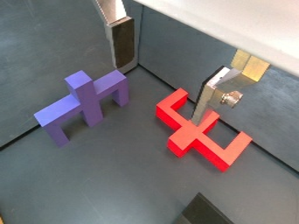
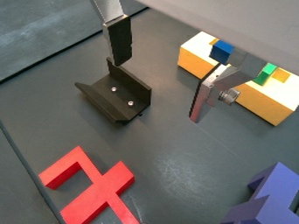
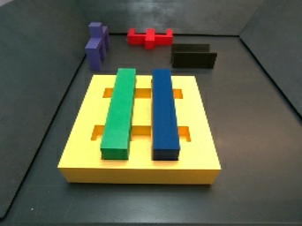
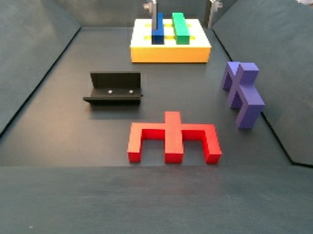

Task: Pick up the purple object. Move up. Move to above the board. Insert the purple object.
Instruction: Pick up the purple object.

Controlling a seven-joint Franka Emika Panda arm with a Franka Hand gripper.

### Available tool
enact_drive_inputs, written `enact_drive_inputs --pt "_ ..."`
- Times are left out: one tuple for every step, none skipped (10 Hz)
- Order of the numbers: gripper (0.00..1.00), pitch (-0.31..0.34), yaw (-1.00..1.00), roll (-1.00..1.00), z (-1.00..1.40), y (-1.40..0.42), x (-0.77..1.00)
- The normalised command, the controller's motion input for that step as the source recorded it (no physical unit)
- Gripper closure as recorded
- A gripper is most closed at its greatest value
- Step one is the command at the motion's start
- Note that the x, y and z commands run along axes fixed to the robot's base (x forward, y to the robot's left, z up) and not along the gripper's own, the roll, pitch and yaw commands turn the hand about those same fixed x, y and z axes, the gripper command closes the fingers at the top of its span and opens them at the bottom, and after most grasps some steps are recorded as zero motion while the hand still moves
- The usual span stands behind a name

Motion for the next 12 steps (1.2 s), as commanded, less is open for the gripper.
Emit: enact_drive_inputs --pt "0.00 0.000 -0.01 0.00 0.00 0.00 0.00" --pt "0.00 0.000 -0.75 -0.05 -0.13 0.01 -0.14" --pt "0.00 -0.051 -0.79 -0.10 -0.12 0.00 -0.26" --pt "0.00 0.000 -0.85 -0.12 -0.12 0.00 -0.06" --pt "0.00 -0.043 -0.95 -0.11 -0.17 0.00 -0.04" --pt "0.00 -0.054 -0.95 -0.13 -0.20 0.00 -0.01" --pt "0.00 -0.060 -0.97 -0.10 -0.18 0.00 -0.03" --pt "0.00 -0.071 -0.91 -0.12 -0.23 0.00 -0.13" --pt "0.00 -0.073 -0.92 -0.11 -0.21 0.00 -0.12" --pt "0.00 -0.080 -0.92 -0.08 -0.18 0.00 -0.15" --pt "0.00 -0.027 -0.89 -0.08 -0.18 -0.03 -0.11" --pt "0.00 -0.059 -0.89 -0.05 -0.19 -0.05 -0.13"
